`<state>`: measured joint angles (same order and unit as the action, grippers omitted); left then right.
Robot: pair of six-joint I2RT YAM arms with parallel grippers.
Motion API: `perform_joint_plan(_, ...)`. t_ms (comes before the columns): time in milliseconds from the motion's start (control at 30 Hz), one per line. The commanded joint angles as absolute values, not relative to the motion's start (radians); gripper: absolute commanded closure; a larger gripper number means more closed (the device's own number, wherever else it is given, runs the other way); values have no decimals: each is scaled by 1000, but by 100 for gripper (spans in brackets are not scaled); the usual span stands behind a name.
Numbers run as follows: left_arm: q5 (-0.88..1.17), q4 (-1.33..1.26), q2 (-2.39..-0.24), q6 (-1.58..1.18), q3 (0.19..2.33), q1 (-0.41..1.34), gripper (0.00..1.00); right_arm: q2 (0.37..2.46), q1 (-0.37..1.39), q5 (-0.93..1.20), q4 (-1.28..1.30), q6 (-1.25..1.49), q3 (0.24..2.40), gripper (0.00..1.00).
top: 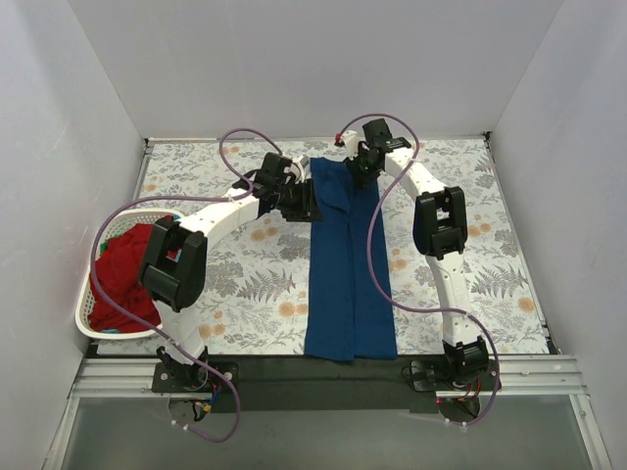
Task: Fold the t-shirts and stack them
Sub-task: Fold the tshirt
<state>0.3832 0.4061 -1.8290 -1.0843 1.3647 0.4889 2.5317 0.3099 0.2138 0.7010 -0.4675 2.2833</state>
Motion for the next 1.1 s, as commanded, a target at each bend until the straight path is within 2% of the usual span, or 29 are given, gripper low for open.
perform_joint_plan(0, 367, 319, -1917, -1193, 1443, 494, 63, 2390, 298, 209, 549, -437, 2252, 74)
perform_joint_plan(167, 382, 264, -2094, -1253, 1569, 499, 63, 2232, 288, 189, 535, -414, 2194, 61)
perform_joint_plan(433, 313, 262, -2236, -1321, 1637, 491, 63, 2077, 279, 192, 586, -397, 1976, 52)
perform_joint_plan(500, 298, 262, -2263, -1350, 1638, 473, 63, 2075, 272, 228, 627, -399, 1957, 55)
perform_joint_plan(567, 267, 261, -2273, -1364, 1638, 460, 64, 2082, 267, 267, 687, -410, 1931, 63)
perform_joint_plan(767, 249, 262, -2275, -1396, 1631, 434, 65, 2212, 267, 406, 798, -388, 1963, 77)
perform_joint_plan(1067, 216, 268, -2260, -1434, 1594, 422, 66, 2393, 267, 403, 804, -362, 2068, 81)
